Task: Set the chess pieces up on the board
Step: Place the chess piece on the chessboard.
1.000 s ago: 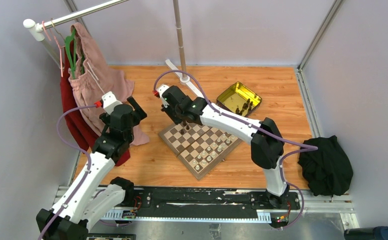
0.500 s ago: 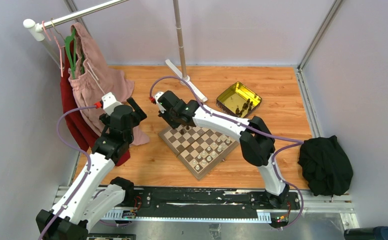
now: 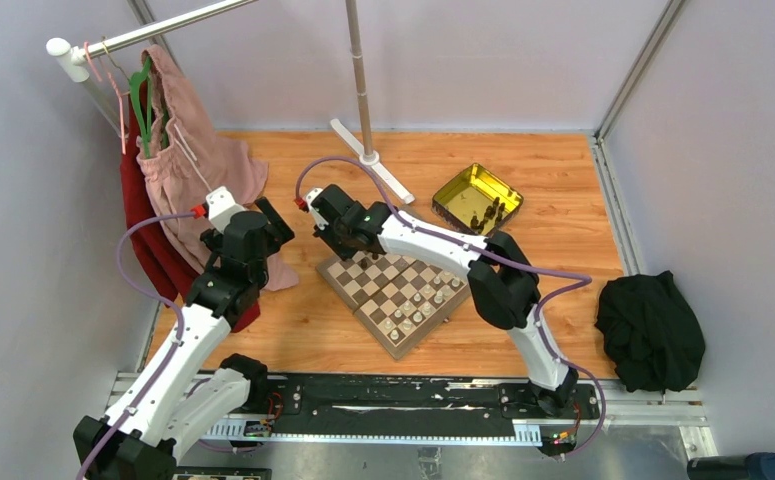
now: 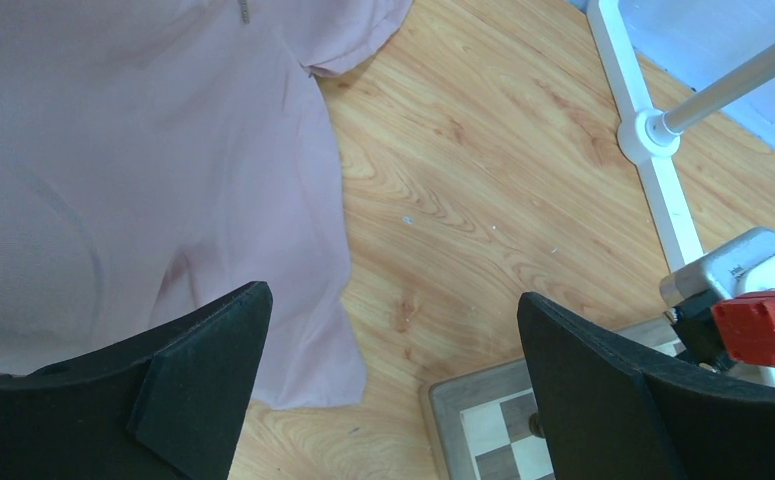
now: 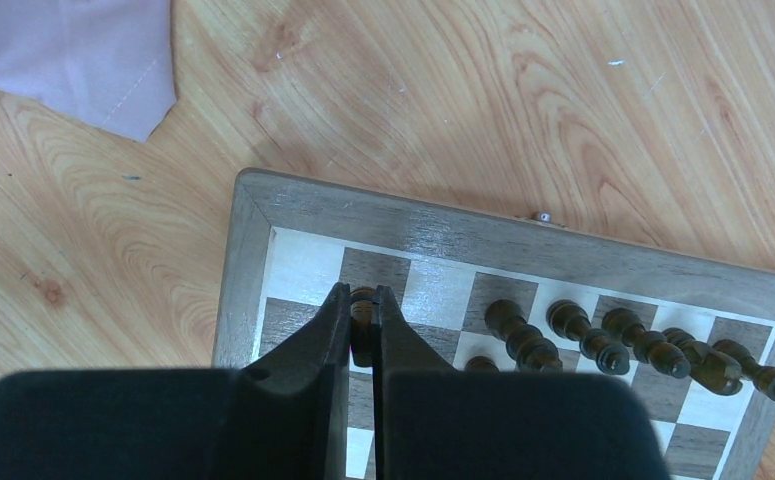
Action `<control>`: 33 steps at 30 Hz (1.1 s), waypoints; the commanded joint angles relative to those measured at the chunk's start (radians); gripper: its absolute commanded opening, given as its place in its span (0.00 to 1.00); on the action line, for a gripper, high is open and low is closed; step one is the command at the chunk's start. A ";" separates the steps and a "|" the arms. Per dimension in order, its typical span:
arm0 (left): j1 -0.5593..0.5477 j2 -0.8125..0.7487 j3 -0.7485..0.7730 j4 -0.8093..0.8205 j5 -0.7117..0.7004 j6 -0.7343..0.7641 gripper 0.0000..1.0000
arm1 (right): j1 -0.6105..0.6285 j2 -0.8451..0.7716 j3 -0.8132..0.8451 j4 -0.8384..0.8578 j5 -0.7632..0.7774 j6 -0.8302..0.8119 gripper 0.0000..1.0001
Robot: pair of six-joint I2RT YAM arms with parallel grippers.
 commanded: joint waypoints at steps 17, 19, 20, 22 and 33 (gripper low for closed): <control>-0.007 0.007 -0.016 0.017 -0.014 0.019 1.00 | 0.012 0.054 0.031 -0.009 -0.010 -0.014 0.00; -0.007 0.006 -0.016 0.018 -0.012 0.023 1.00 | 0.011 0.058 0.033 -0.007 -0.008 -0.014 0.00; -0.007 0.005 -0.016 0.019 -0.012 0.024 1.00 | 0.011 0.062 0.035 -0.006 -0.008 -0.014 0.00; -0.007 0.005 -0.016 0.020 -0.011 0.028 1.00 | 0.009 0.065 0.039 -0.005 -0.007 -0.014 0.00; -0.007 0.023 -0.018 0.042 0.002 0.039 1.00 | 0.002 0.078 0.044 -0.006 -0.011 -0.010 0.00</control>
